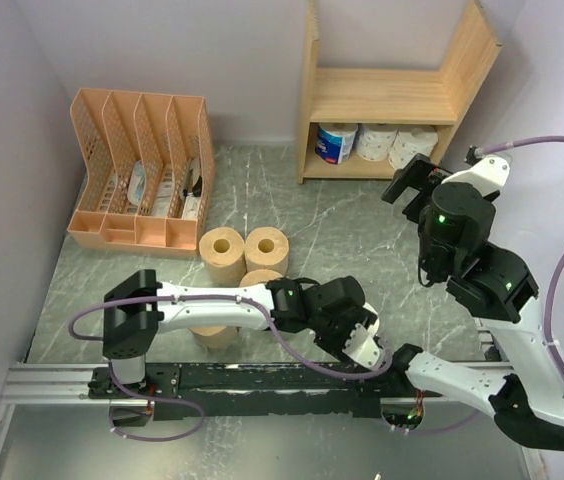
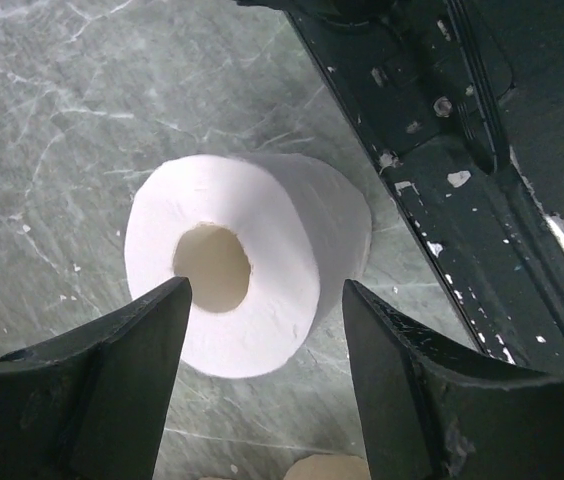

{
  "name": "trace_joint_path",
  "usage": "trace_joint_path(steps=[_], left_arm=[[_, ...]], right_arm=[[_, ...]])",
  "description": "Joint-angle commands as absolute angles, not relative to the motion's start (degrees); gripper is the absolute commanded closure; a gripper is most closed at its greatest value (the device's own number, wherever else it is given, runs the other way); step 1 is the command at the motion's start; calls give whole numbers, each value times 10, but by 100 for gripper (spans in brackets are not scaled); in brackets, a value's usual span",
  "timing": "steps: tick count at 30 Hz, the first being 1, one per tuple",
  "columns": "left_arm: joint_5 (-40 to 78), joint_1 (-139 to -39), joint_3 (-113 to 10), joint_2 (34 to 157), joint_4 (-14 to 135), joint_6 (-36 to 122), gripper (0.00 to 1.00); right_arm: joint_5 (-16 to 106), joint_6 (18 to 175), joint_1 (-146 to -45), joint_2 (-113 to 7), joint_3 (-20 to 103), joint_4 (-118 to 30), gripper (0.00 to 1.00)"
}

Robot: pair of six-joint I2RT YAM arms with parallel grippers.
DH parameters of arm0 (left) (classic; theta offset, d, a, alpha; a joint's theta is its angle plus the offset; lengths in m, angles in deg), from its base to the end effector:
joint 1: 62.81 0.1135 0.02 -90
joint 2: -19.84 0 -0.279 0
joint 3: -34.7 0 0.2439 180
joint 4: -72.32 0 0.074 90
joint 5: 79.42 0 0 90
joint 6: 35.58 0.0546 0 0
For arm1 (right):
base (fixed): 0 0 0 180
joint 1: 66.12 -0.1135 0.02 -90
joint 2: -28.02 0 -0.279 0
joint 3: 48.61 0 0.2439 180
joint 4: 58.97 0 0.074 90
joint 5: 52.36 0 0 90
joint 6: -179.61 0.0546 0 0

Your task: Place and organize the paper towels onto the shelf

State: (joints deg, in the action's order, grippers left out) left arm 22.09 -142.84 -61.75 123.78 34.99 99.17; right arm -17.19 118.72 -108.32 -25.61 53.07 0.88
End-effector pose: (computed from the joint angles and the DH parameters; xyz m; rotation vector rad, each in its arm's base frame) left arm 0.0619 -0.4150 0.2626 2.1692 1.0212 -0.5321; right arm 0.1195 0.0481 0.4980 0.4745 1.6215 0.0814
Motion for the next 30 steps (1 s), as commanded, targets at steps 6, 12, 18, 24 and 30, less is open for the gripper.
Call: trace_joint_path(steps=[6,12,18,24,30], left_arm=[[171,-1441,-633,1288,394,1015,26],[153,-1441,-648,1311,399,1013,42],[100,-1438,-645,1317,413,1030,89],[123,-1379,-682,1304,362,1039,93],[92,-1310,-790,1330,314,1036,93]], right_arm=[[-182,1154,-1082,-211,517,-5,1],[-182,1150,-1082,-195,517,-3,1],[-183,1155,-1082,-176,501,-2,1],[-186,1149,-1083,-160,481,-10,1],[-190,1133,-1083,-155,461,-33,1]])
